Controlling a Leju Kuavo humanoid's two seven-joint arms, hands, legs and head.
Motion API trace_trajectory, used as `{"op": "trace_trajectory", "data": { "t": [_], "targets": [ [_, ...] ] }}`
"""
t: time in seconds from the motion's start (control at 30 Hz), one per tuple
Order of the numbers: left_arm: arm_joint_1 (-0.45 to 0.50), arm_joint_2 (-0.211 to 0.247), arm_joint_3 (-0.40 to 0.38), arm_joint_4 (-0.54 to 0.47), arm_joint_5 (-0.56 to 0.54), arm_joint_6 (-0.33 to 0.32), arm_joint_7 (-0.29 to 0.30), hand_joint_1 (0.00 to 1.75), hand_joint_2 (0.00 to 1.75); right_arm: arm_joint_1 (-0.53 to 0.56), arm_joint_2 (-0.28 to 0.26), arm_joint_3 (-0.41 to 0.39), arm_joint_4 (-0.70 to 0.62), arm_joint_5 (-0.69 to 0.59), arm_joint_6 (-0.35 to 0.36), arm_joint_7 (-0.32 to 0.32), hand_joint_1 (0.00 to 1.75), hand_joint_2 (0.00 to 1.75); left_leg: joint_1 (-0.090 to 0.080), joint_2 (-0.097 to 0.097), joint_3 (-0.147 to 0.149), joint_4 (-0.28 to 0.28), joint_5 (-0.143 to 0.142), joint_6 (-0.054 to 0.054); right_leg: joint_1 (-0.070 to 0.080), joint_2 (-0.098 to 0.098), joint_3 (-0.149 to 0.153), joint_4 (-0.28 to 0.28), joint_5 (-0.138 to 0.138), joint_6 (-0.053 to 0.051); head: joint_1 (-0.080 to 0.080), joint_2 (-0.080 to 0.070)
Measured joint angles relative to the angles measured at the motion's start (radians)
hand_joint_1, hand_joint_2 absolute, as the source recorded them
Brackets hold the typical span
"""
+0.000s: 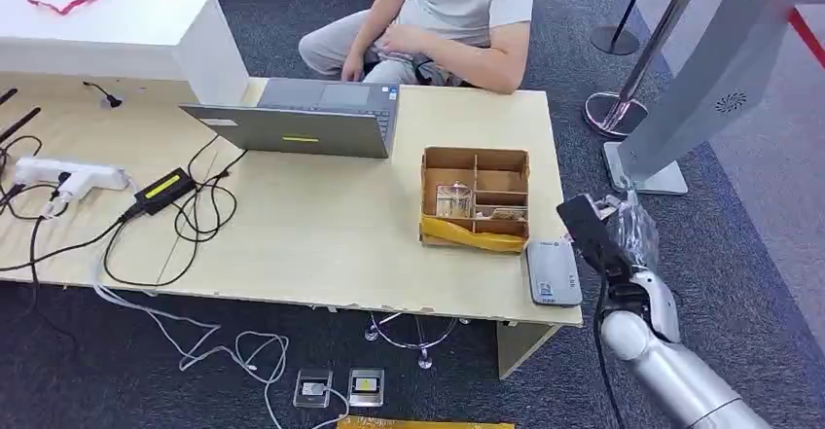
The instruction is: Pass the card to the sensor for recognition and then transmit it.
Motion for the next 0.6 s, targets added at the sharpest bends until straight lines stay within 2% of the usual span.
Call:
{"op": "trace_trajectory", "data": {
  "t": [0.17, 0.6],
  "targets": [
    [0.000, 0.002, 0.000, 0.000, 0.000, -0.005, -0.005, 0.00, 0.00, -0.084, -0.019, -0.012, -0.061, 0.016, -0.003, 0.034, 1.75, 1.75, 0.000, 0.000, 0.000, 0.000, 0.000, 0.000, 0.000, 0.000, 0.000, 0.000, 0.000, 0.000, 0.000, 0.000],
    [0.000, 0.004, -0.001, 0.000, -0.010, -0.027, 0.005, 0.00, 0.00, -0.163, -0.026, -0.019, -0.112, 0.033, -0.010, 0.056, 1.75, 1.75, 0.000, 0.000, -0.001, 0.000, 0.000, 0.000, 0.000, 0.000, 0.000, 0.000, 0.000, 0.000, 0.000, 0.000]
  ]
}}
